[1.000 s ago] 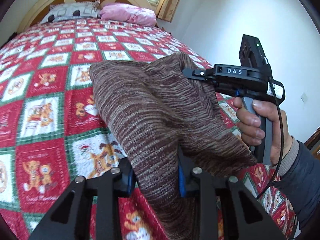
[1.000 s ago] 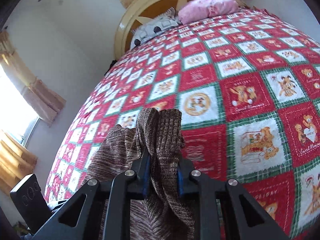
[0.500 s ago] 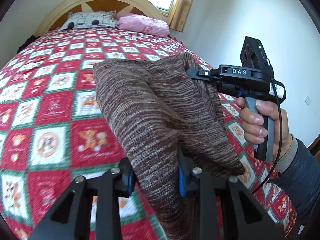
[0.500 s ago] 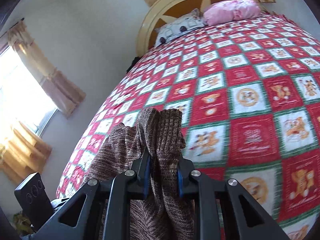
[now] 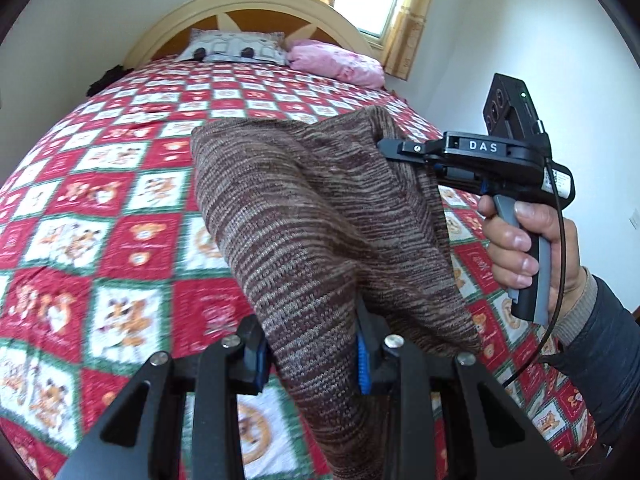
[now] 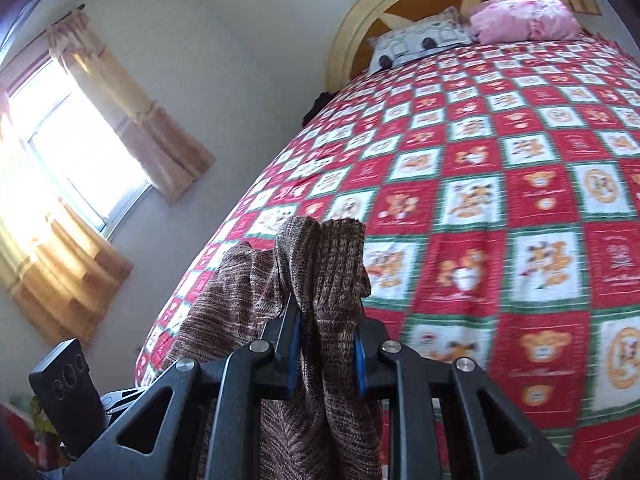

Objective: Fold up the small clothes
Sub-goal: 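Lift the sweater end with both grippers and fold it over onto the stack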

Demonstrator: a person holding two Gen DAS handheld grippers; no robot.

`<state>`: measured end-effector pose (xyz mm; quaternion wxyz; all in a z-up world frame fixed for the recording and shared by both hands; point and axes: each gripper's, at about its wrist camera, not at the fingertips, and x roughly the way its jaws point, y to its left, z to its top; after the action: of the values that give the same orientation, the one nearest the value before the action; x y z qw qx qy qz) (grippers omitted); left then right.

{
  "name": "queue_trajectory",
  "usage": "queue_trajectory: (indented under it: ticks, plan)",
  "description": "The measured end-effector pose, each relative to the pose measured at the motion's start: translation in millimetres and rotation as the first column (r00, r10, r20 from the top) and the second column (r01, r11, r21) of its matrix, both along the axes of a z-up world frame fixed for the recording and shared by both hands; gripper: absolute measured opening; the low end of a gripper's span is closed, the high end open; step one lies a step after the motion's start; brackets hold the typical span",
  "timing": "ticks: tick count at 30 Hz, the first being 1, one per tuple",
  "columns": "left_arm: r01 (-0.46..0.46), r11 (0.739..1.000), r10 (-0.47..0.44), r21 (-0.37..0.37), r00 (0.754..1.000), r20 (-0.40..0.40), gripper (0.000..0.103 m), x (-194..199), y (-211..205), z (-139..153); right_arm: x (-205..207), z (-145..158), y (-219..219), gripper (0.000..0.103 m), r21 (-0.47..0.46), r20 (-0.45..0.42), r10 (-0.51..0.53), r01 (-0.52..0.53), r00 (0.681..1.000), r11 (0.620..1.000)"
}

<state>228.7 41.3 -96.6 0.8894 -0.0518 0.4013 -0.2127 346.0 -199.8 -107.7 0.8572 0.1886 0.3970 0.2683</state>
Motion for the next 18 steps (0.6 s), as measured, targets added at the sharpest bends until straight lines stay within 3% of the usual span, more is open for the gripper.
queue_trajectory:
  ticks: [18]
  plan:
    - [-0.135, 0.991, 0.135, 0.008, 0.991, -0.002, 0.034, -29, 86, -6, 10, -7, 110, 0.021, -0.006, -0.012, 0.135, -0.135, 0.991, 0.991]
